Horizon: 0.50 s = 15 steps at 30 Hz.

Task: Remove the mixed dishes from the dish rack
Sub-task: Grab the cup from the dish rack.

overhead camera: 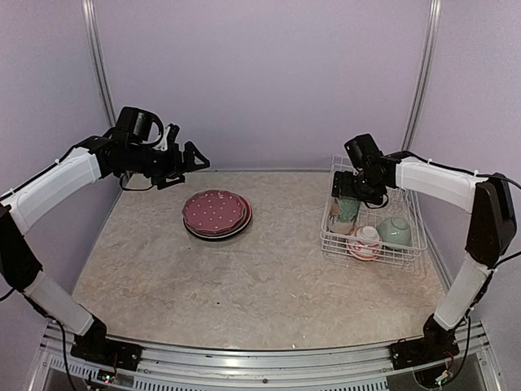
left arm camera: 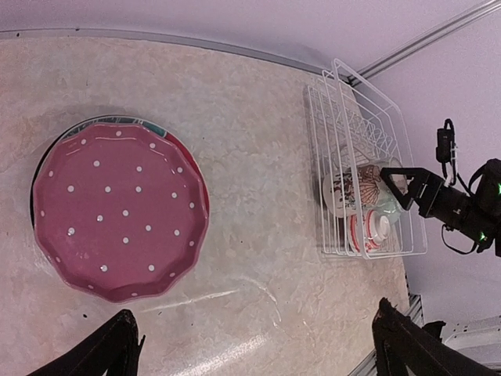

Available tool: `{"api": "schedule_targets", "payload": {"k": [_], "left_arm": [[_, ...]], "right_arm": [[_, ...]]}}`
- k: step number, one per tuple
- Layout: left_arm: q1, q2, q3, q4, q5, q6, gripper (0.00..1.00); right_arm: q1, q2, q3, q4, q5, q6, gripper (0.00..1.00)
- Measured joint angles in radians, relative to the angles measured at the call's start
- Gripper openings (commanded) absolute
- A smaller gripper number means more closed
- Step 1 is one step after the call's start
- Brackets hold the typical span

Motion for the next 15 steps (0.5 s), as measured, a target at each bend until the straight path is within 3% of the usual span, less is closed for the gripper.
{"api": "schedule_targets", "payload": {"k": [5, 15], "left_arm": [[-0.007, 0.013, 0.0, 0.0, 0.016, -0.002, 0.99], [-0.029, 0.039, 0.0, 0.0, 0.022, -0.002, 0.99]], "right_arm": [[-0.004, 0.051, 0.0, 0.018, -0.029, -0.005, 0.91], [-0.005, 0.083, -0.002, 0.053, -0.014, -0.005, 0.53]]}}
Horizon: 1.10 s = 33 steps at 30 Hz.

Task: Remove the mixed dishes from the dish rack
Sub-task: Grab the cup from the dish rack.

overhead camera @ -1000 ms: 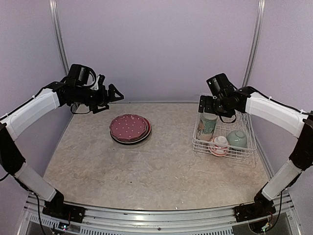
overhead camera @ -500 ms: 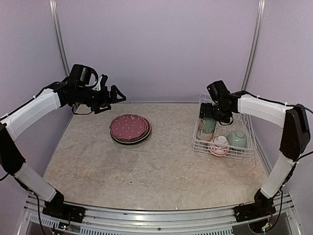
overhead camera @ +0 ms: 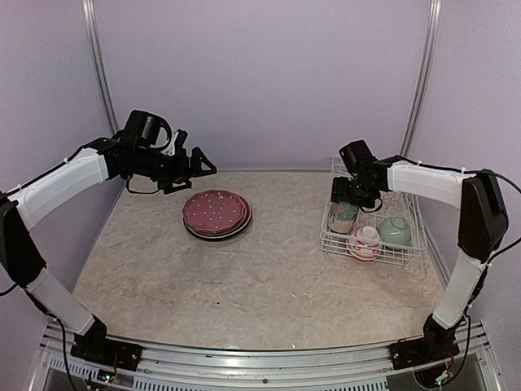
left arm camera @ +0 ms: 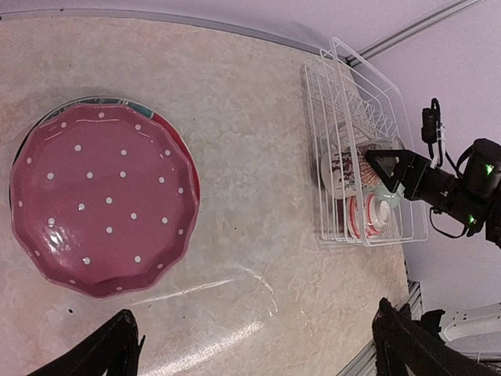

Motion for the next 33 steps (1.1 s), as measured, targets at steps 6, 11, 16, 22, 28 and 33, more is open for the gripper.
{"api": "schedule_targets", "payload": {"k": [6, 11, 16, 22, 28, 33], "left_arm": [[-0.002, 0.0, 0.0, 0.0, 0.0, 0.0, 0.99], [-0.002, 0.004, 0.0, 0.0, 0.001, 0.0, 0.99], [-0.002, 0.01, 0.0, 0.0, 0.008, 0.0, 0.99], [-0.003, 0.014, 0.0, 0.0, 0.014, -0.001, 0.99], [-0.003, 0.023, 0.0, 0.0, 0.043, -0.005, 0.99], [-0.005, 0.038, 0.0, 0.0, 0.071, -0.011, 0.99]], "right_arm": [[0.001, -0.043, -0.046, 0.014, 0.008, 0.001, 0.36], [0.009, -0.108, -0.087, 0.013, 0.019, 0.0, 0.18], [0.009, -0.228, -0.152, 0.038, 0.04, 0.0, 0.05], [0.006, -0.391, -0.264, 0.111, 0.042, 0.023, 0.0], [-0.013, -0.524, -0.386, 0.212, -0.011, 0.074, 0.0], [-0.05, -0.54, -0.396, 0.238, -0.061, 0.113, 0.0]]}}
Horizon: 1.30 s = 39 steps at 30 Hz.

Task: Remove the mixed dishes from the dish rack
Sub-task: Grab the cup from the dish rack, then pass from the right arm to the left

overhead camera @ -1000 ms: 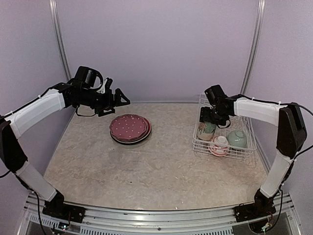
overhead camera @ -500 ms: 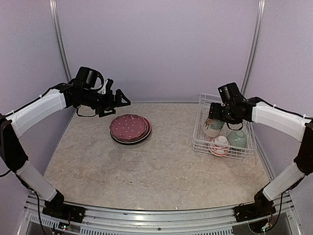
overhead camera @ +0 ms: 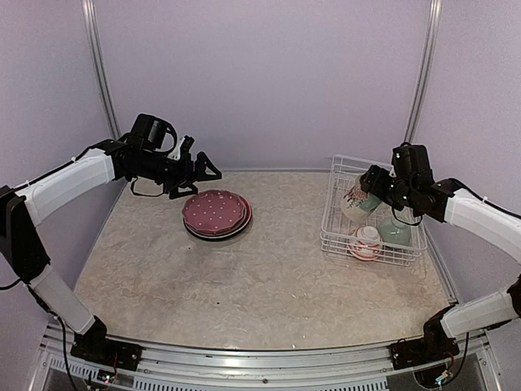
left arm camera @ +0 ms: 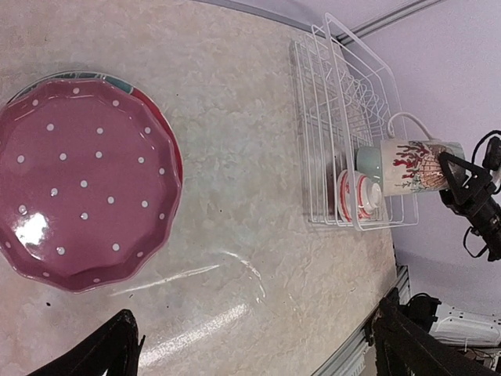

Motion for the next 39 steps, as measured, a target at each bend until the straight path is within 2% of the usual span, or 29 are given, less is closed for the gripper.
{"api": "schedule_targets", "payload": {"k": [14, 22, 30, 39], "left_arm": [[-0.013, 0.042, 0.0, 0.005, 0.134, -0.036, 0.99], [-0.008, 0.05, -0.018, 0.104, 0.301, -0.089, 0.99], [-0.001, 0.055, -0.084, 0.27, 0.462, -0.179, 0.98], [0.014, 0.105, -0.152, 0.435, 0.515, -0.272, 0.93]], "right_arm": [[-0.007, 0.0, -0.003, 0.105, -0.156, 0.153, 0.0], [0.002, 0.029, -0.029, 0.306, -0.292, 0.267, 0.0], [0.081, 0.217, -0.032, 0.574, -0.375, 0.396, 0.0], [0.199, 0.503, 0.011, 0.834, -0.451, 0.551, 0.0]]}}
